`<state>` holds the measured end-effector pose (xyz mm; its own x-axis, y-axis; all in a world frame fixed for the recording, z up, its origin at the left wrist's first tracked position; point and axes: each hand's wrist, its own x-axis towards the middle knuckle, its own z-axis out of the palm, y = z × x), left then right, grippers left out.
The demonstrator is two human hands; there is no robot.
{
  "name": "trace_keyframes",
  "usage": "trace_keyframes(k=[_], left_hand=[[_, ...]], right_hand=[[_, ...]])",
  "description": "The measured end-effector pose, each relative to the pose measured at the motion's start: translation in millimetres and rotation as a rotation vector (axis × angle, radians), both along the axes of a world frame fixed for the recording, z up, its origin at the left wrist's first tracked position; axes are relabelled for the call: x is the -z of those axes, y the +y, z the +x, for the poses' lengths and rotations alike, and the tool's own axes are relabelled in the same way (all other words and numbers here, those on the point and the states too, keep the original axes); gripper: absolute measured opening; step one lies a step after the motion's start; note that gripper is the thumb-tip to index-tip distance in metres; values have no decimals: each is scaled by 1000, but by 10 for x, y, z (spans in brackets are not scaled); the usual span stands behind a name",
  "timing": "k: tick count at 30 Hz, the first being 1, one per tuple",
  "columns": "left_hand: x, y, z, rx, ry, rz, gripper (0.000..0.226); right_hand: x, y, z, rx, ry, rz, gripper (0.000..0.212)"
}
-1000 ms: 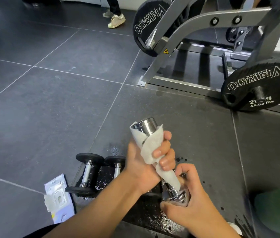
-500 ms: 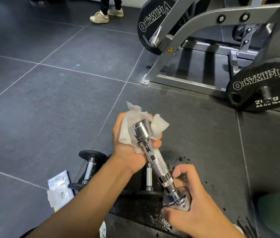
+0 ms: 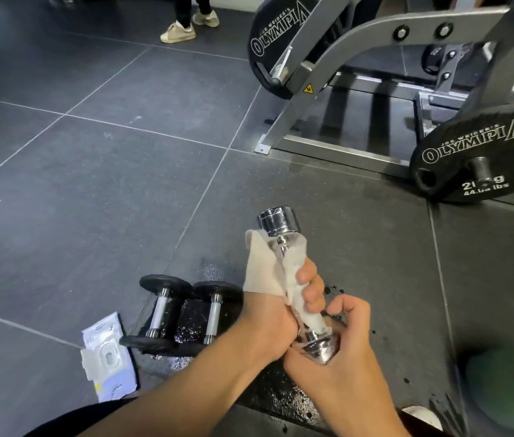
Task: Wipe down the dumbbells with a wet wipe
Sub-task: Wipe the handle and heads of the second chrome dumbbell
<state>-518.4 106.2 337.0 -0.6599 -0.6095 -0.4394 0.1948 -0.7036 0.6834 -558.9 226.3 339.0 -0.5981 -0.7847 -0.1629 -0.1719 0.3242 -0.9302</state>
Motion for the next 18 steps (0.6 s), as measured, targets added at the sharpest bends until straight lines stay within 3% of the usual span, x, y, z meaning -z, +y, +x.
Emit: trace_keyframes(k=[2,4,7,9,12,15,16,18], left_hand=[[-75,43,-45,23,-42,-49,67],[-73,61,-46,96,-162,-257,52],[8,69,-33,86,-292,-411,36],[-42,69,-8,36,-252,-295,32],[-124,65,17,20,-101,-44,10],[-229,11,44,73,14,123,24],[-254,-9,39,107,51,162,28],[-263,-47,19,146,90,167,29]], right_hand=[[30,34,-19,-21,252,87,73],[50,64,-120,-45,479,120,81],[44,87,-223,-83,537,95,83],[-3,82,-248,-73,271,49,76],[-69,60,-269,-76,-451,-36,78],[-104,79,-280,-140,-1197,-217,79],[-130,89,-286,-188,-1323,-255,73],[-124,81,-325,-202,-1218,-218,67]])
